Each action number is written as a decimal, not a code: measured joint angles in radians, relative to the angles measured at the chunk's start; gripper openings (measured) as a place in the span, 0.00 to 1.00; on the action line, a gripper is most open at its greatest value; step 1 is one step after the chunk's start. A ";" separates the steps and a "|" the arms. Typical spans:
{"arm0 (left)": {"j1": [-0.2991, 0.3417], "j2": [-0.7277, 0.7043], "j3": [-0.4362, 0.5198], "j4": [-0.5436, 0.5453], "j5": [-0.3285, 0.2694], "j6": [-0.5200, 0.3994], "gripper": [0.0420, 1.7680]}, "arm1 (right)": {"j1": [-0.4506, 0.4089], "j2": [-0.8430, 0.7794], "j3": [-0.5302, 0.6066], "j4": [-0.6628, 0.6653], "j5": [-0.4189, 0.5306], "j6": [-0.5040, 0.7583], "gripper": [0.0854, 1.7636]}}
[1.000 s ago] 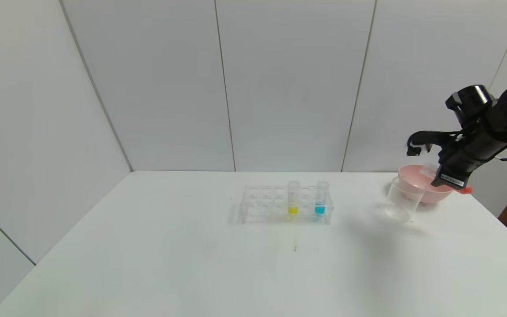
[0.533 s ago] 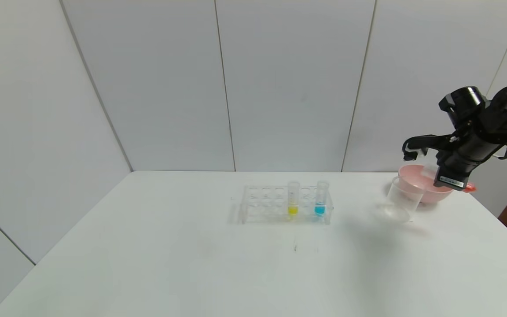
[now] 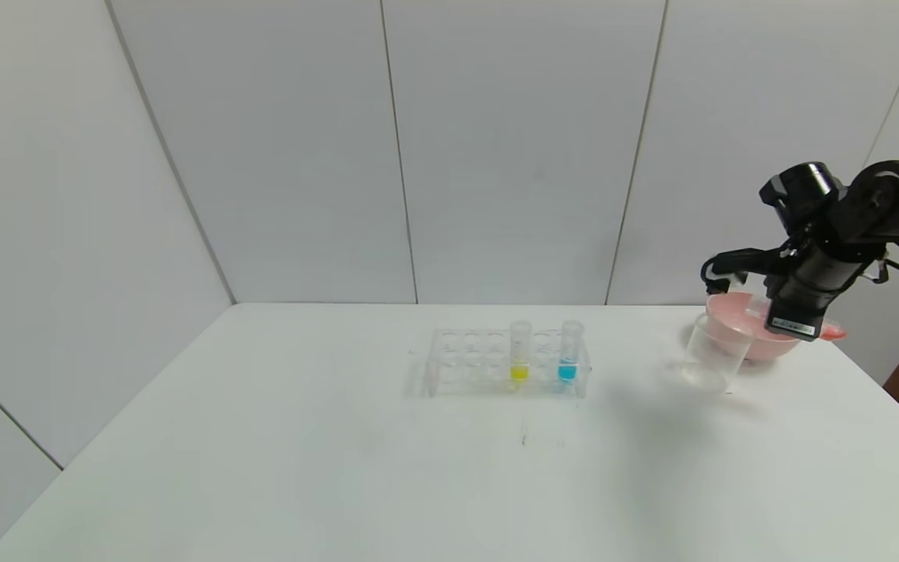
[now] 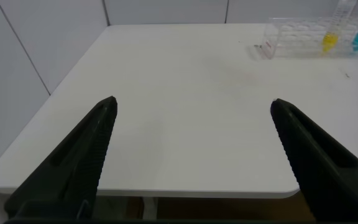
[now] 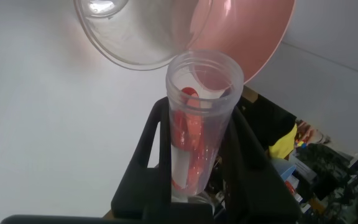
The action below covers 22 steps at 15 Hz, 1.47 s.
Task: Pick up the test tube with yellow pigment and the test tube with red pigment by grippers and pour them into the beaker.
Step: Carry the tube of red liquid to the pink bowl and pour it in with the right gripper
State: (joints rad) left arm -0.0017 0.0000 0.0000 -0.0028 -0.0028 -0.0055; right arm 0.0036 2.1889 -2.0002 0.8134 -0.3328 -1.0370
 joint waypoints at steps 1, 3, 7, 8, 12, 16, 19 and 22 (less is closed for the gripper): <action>0.000 0.000 0.000 0.000 0.000 0.000 1.00 | 0.001 0.002 0.000 -0.003 -0.002 -0.002 0.26; 0.000 0.000 0.000 0.000 0.000 0.000 1.00 | 0.002 0.005 0.000 -0.005 -0.017 -0.004 0.26; 0.000 0.000 0.000 0.000 0.000 0.000 1.00 | 0.015 0.011 0.000 -0.023 -0.075 -0.017 0.26; 0.000 0.000 0.000 0.000 0.000 0.000 1.00 | 0.019 0.012 0.000 -0.026 -0.078 -0.020 0.26; 0.000 0.000 0.000 0.000 0.000 0.000 1.00 | 0.045 0.014 0.000 -0.028 -0.123 -0.033 0.26; 0.000 0.000 0.000 0.000 0.000 0.000 1.00 | 0.060 0.017 0.000 -0.030 -0.175 -0.053 0.26; 0.000 0.000 0.000 0.000 0.000 0.000 1.00 | 0.064 0.019 0.000 -0.029 -0.181 -0.054 0.26; 0.000 0.000 0.000 0.000 0.000 0.000 1.00 | 0.069 0.020 0.000 -0.029 -0.207 -0.066 0.26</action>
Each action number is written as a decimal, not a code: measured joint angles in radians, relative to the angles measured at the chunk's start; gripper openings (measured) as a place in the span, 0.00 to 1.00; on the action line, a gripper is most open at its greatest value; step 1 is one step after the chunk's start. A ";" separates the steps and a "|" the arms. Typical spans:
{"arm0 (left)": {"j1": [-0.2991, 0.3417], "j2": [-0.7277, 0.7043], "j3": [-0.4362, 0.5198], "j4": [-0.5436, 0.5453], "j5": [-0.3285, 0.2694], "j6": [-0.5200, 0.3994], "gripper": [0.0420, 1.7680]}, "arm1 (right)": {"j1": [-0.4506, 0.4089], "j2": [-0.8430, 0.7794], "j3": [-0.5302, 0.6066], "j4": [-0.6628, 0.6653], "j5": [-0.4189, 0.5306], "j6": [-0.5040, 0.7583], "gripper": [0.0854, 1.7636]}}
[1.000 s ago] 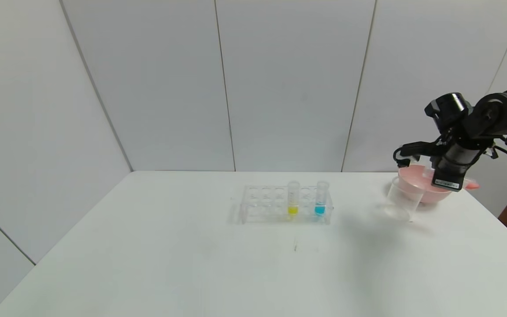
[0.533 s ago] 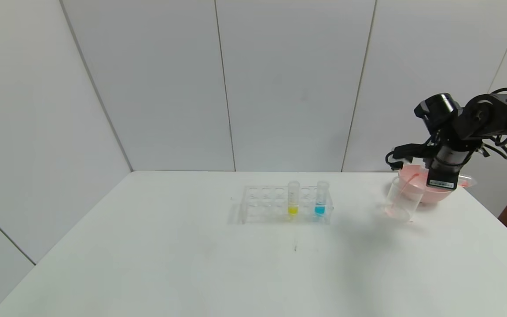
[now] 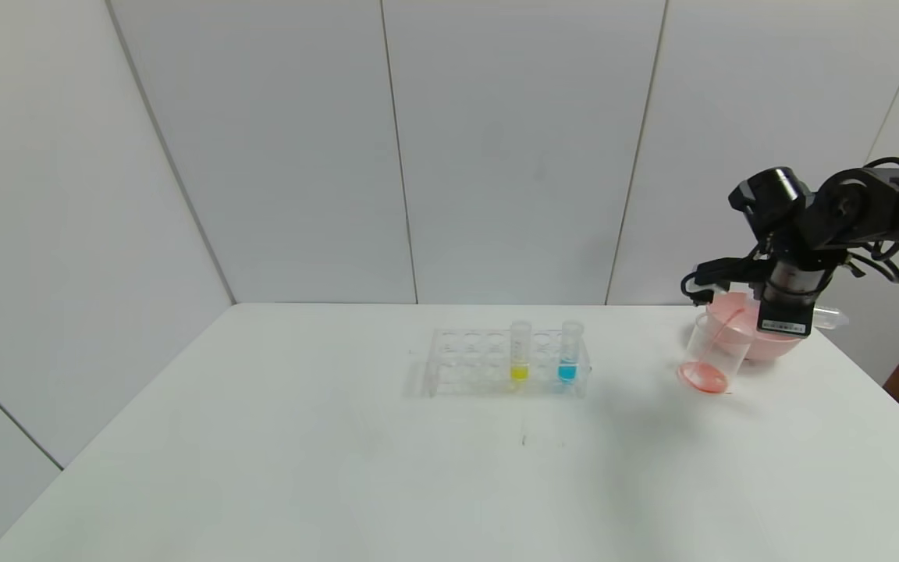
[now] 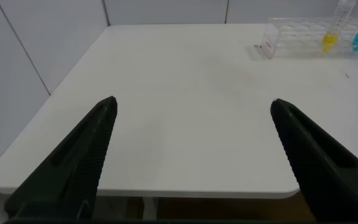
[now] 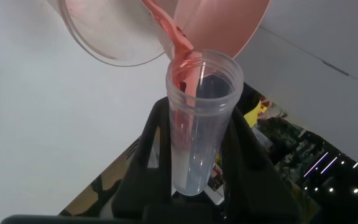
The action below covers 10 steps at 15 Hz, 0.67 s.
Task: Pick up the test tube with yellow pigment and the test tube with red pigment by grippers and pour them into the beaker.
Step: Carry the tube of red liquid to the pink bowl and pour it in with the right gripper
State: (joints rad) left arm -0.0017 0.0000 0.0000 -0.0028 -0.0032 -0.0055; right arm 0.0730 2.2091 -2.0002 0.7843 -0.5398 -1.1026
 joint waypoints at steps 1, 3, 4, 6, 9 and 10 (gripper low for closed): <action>0.000 0.000 0.000 0.000 0.000 0.000 1.00 | 0.002 0.000 0.000 0.000 -0.003 -0.001 0.26; 0.000 0.000 0.000 0.000 0.000 0.000 1.00 | 0.006 0.000 0.000 0.000 -0.004 -0.003 0.26; 0.000 0.000 0.000 0.000 0.000 0.000 1.00 | 0.008 0.000 0.000 0.000 -0.007 -0.004 0.26; 0.000 0.000 0.000 0.000 0.000 0.000 1.00 | 0.013 0.001 0.000 -0.001 -0.036 -0.006 0.26; 0.000 0.000 0.000 0.000 0.000 0.000 1.00 | 0.016 0.002 0.000 0.000 -0.041 -0.006 0.26; 0.000 0.000 0.000 0.000 0.000 0.000 1.00 | 0.017 0.002 0.000 -0.001 -0.043 -0.011 0.26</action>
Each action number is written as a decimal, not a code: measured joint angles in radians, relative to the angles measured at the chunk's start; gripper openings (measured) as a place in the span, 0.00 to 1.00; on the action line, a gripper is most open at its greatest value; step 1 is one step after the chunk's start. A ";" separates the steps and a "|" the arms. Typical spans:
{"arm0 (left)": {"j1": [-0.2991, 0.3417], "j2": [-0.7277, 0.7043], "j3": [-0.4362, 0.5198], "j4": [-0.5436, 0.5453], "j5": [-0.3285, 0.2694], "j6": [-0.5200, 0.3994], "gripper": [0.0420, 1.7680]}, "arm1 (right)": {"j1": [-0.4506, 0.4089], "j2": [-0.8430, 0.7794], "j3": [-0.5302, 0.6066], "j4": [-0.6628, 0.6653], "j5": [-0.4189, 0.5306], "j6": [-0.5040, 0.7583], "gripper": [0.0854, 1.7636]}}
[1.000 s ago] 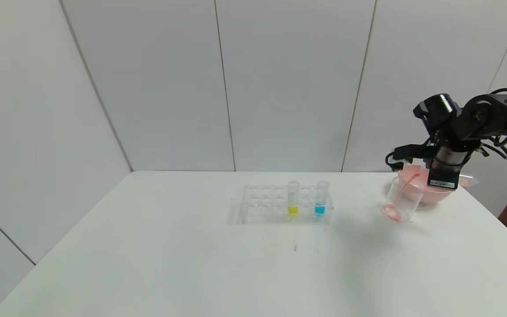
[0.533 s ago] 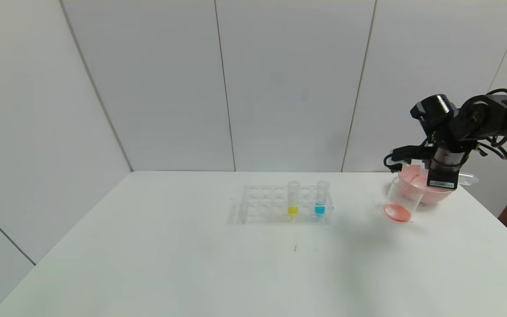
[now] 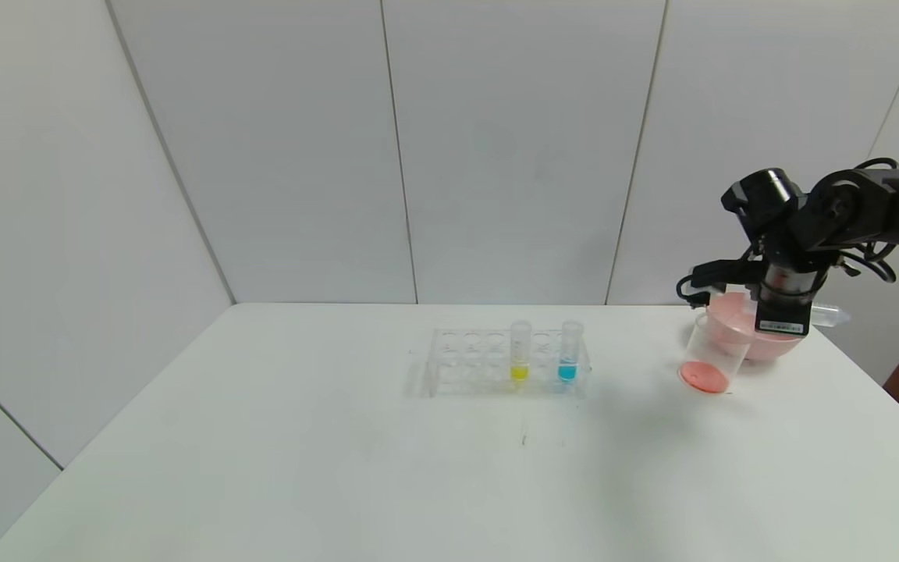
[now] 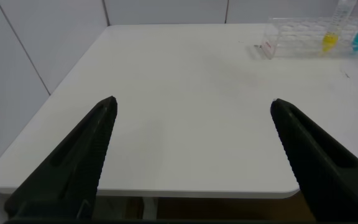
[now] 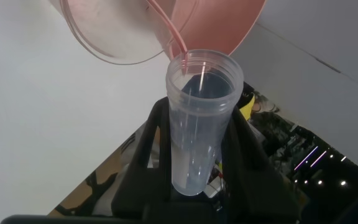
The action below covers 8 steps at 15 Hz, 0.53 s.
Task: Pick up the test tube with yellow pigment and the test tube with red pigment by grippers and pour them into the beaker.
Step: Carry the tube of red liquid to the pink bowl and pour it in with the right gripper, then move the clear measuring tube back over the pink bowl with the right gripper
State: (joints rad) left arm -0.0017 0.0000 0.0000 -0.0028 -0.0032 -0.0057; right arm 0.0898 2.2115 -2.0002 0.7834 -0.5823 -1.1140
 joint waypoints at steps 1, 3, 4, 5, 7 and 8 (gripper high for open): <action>0.000 0.000 0.000 0.000 0.000 0.000 1.00 | 0.000 0.000 0.000 -0.001 -0.013 -0.009 0.26; 0.000 0.000 0.000 0.000 0.000 0.000 1.00 | 0.001 0.000 0.000 -0.008 -0.023 -0.013 0.26; 0.000 0.000 0.000 0.000 0.000 0.000 1.00 | 0.000 0.000 0.000 -0.009 -0.023 -0.013 0.26; 0.000 0.000 0.000 0.000 0.000 0.000 1.00 | 0.000 0.000 0.000 -0.008 -0.023 -0.013 0.26; 0.000 0.000 0.000 0.000 0.000 0.000 1.00 | 0.004 0.000 0.000 -0.008 -0.023 -0.013 0.26; 0.000 0.000 0.000 0.000 0.000 0.000 1.00 | 0.006 0.000 0.000 -0.008 -0.023 -0.013 0.26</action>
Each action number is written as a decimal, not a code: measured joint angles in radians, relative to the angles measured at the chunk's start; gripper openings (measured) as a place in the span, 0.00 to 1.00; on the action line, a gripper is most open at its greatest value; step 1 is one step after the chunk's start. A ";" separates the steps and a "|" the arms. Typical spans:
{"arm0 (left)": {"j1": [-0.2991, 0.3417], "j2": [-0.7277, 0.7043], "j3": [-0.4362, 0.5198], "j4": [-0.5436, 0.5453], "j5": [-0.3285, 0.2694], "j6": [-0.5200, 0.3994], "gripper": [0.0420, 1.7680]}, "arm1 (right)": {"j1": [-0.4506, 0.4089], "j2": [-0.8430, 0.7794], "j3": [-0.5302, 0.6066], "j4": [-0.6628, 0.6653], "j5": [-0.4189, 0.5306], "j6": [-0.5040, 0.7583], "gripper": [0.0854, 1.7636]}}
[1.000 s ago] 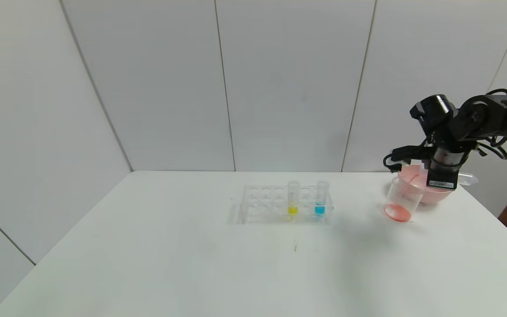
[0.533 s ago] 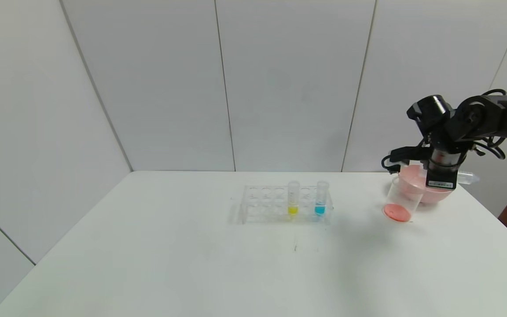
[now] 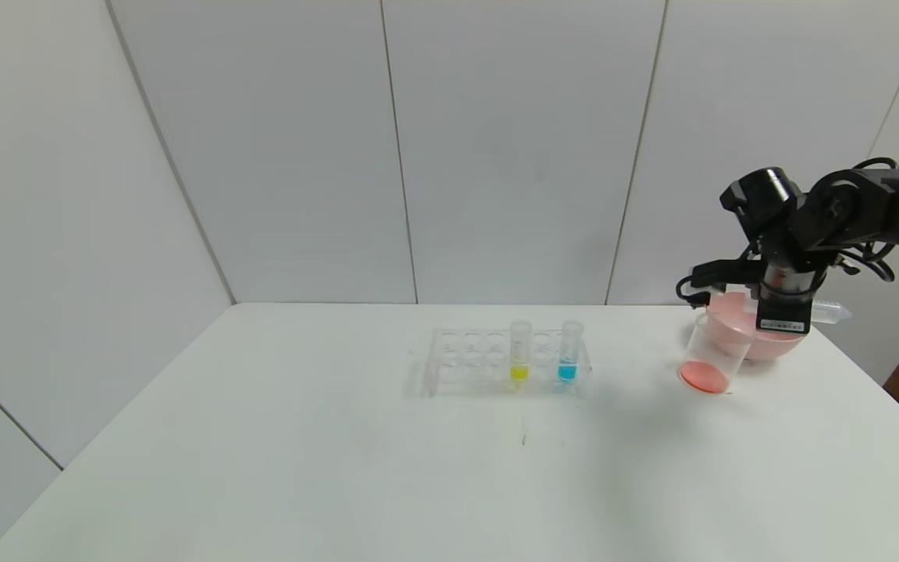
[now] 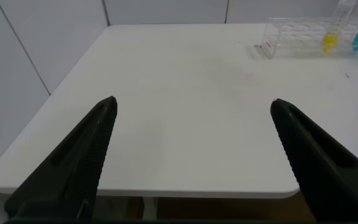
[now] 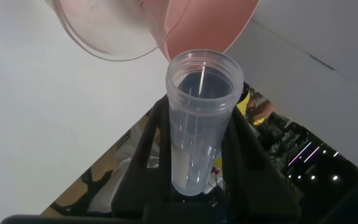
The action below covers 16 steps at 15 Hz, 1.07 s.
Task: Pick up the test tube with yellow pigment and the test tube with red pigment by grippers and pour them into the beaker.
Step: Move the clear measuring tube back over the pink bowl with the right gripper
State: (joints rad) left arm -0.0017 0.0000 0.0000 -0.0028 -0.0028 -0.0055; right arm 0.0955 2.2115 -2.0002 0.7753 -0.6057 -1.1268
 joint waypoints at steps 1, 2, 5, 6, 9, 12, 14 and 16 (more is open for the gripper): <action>0.000 0.000 0.000 0.000 0.000 0.000 1.00 | 0.001 0.000 0.000 0.000 0.000 0.000 0.26; 0.000 0.000 0.000 0.000 0.000 0.000 1.00 | 0.002 0.000 0.000 0.000 0.000 0.000 0.26; 0.000 0.000 0.000 0.000 0.000 0.000 1.00 | 0.002 0.000 0.000 0.001 0.000 0.000 0.26; 0.000 0.000 0.000 0.000 0.000 0.000 1.00 | 0.002 0.000 0.000 0.000 0.000 0.000 0.26; 0.000 0.000 0.000 0.000 0.000 0.000 1.00 | 0.001 -0.001 0.000 -0.004 0.006 0.001 0.26; 0.000 0.000 0.000 0.000 0.000 0.000 1.00 | -0.011 -0.008 0.000 -0.018 0.051 0.007 0.26; 0.000 0.000 0.000 0.000 0.000 0.000 1.00 | -0.029 -0.020 0.000 -0.026 0.135 0.015 0.26; 0.000 0.000 0.000 0.000 0.000 0.000 1.00 | -0.049 -0.038 0.000 -0.026 0.223 0.050 0.26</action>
State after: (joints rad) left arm -0.0017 0.0000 0.0000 -0.0028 -0.0032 -0.0057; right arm 0.0470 2.1734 -2.0002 0.7489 -0.3826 -1.0772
